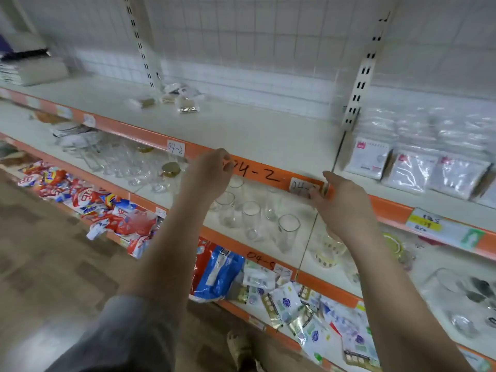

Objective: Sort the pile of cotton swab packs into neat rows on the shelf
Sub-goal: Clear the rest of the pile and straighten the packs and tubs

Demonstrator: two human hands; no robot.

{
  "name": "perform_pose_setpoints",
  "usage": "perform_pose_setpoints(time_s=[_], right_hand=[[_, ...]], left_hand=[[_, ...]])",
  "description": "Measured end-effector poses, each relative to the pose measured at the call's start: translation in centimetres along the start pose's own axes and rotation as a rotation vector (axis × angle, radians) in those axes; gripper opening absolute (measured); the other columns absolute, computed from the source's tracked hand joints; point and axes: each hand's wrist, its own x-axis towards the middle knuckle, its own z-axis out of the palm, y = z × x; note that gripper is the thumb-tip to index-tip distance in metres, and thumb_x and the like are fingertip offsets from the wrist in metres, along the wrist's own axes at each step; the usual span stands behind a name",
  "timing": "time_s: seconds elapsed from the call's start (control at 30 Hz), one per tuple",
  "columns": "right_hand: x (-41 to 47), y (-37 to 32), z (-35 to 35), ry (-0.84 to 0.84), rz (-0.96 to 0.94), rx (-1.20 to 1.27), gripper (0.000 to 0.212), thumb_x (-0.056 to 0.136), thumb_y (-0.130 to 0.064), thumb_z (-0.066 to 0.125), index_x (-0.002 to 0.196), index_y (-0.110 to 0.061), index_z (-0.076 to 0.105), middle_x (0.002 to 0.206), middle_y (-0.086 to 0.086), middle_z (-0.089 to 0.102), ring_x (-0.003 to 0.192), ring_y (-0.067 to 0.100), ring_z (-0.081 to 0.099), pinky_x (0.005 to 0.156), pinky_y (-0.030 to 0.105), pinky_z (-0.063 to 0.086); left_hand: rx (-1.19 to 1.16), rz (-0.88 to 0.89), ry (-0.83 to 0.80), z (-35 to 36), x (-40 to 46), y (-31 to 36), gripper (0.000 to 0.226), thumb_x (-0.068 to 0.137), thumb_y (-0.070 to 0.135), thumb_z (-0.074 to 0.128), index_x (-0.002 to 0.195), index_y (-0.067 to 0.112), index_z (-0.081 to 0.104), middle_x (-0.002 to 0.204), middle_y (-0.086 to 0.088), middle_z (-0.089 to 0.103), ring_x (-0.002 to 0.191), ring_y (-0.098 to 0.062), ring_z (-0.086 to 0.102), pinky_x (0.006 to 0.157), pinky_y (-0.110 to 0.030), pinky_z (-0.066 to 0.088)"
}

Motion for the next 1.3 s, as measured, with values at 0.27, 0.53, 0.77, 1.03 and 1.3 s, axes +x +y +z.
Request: perform_pose_setpoints(time_s=[0.27, 0.53, 0.77, 1.03, 1.3], right_hand=[[10.8, -8.0, 7.2, -0.02, -0.119, 0.091, 0.051, 0.094, -0.027, 0.051, 0.142, -0.014, 0.04, 0.144, 0.007, 0.044, 0.132, 0.022, 0.04, 0.103, 0.026, 0.03], [20.7, -15.5, 12.1, -0.063, -0.16, 0.128, 0.053, 0.094, -0.029, 0.051, 0.143, -0.015, 0.039, 0.145, 0.002, 0.043, 0.131, 0.02, 0.04, 0.106, 0.027, 0.028], [25.1, -20.8, 16.7, -0.115, -0.139, 0.081, 0.052, 0.093, -0.029, 0.051, 0.143, -0.016, 0.04, 0.144, 0.001, 0.045, 0.13, 0.019, 0.042, 0.105, 0.026, 0.029], [27.6, -27.1, 23.0, -0.027, -0.003, 0.08, 0.049, 0.092, -0.029, 0.054, 0.138, -0.016, 0.046, 0.138, 0.002, 0.051, 0.124, 0.02, 0.048, 0.099, 0.025, 0.034], [28.7, -32.3, 27.1, 0.077, 0.153, 0.064, 0.047, 0.091, -0.032, 0.056, 0.136, -0.018, 0.049, 0.137, 0.001, 0.053, 0.126, 0.017, 0.047, 0.1, 0.022, 0.031]], left_hand=[[0.005, -0.116, 0.056, -1.6, 9.2, -8.7, 0.027, 0.094, 0.028, 0.048, 0.115, 0.016, 0.06, 0.111, -0.006, 0.063, 0.097, -0.027, 0.06, 0.083, -0.038, 0.052], [-0.004, -0.155, 0.095, -3.6, 18.1, -16.3, 0.029, 0.094, 0.027, 0.049, 0.117, 0.013, 0.061, 0.11, -0.007, 0.064, 0.098, -0.025, 0.06, 0.084, -0.038, 0.052], [-0.054, -0.196, 0.111, -4.7, 23.4, -23.1, 0.029, 0.093, 0.029, 0.05, 0.116, 0.016, 0.062, 0.111, -0.003, 0.066, 0.103, -0.022, 0.059, 0.089, -0.032, 0.047], [-0.09, -0.103, 0.023, -5.3, 31.6, -31.4, 0.029, 0.093, 0.028, 0.049, 0.117, 0.017, 0.062, 0.113, -0.002, 0.066, 0.105, -0.022, 0.059, 0.087, -0.031, 0.045], [-0.094, -0.09, -0.095, -5.9, 38.7, -37.1, 0.036, 0.094, 0.029, 0.049, 0.126, 0.015, 0.054, 0.125, -0.013, 0.055, 0.115, -0.03, 0.052, 0.091, -0.038, 0.042]])
